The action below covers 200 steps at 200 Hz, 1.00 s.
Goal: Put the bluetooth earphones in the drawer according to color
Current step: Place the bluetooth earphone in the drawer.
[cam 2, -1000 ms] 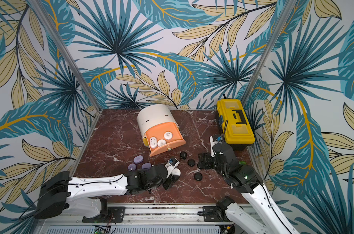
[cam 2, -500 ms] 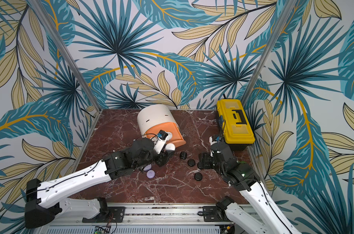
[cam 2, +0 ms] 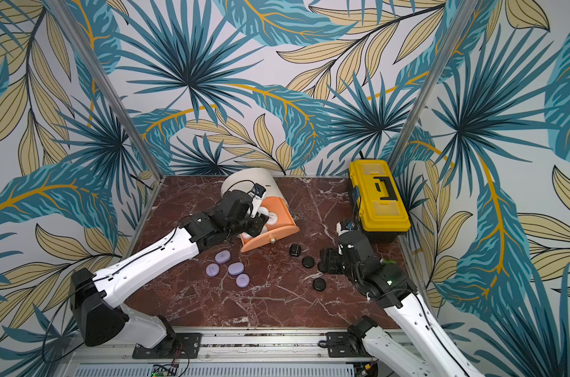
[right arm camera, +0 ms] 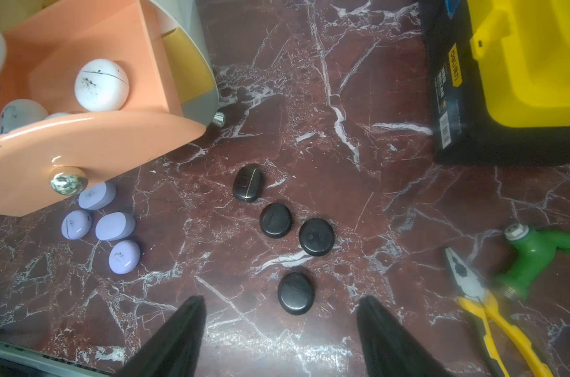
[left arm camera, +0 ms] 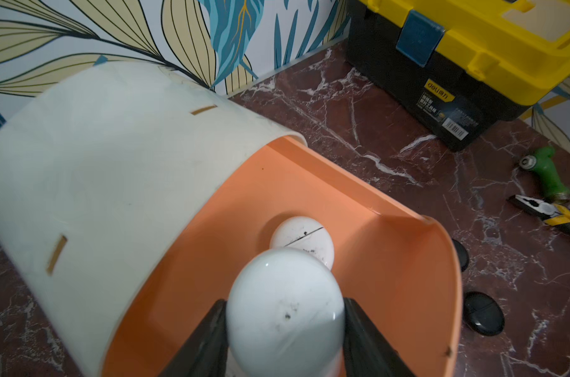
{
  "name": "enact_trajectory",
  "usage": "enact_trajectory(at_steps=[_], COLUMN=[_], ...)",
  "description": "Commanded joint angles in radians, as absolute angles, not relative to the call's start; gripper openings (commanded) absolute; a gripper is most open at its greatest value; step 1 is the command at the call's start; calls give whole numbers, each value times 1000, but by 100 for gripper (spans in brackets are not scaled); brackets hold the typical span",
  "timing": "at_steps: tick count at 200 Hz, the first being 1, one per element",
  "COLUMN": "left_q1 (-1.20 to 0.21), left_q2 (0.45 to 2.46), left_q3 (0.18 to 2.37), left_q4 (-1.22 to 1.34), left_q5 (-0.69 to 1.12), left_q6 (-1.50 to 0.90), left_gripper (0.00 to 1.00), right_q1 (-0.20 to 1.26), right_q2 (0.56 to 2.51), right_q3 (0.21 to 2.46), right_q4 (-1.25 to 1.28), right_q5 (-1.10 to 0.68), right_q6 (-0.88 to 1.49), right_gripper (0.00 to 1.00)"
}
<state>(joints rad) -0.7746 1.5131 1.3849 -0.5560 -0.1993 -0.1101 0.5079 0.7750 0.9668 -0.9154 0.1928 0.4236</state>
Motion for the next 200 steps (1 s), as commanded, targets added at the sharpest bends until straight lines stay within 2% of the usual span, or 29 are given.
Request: enact_trajectory(at_steps=[1, 152, 200], left_q1=[-768, -767, -768], left_q2=[1536, 1620, 1639], left_q3=[1448, 1444, 1459], left_q4=[-570, -509, -538], left_q5=[-253, -367, -395], left_q6=[-81, -286, -297], left_gripper=[56, 58, 66], right_q1=[503, 504, 503], right_q2=[771, 769, 749], right_q3=[946, 924, 910], right_q4=[-909, -887, -887], right_q5=[180, 135, 120], right_q6=[431, 426, 435], right_gripper=[78, 78, 78])
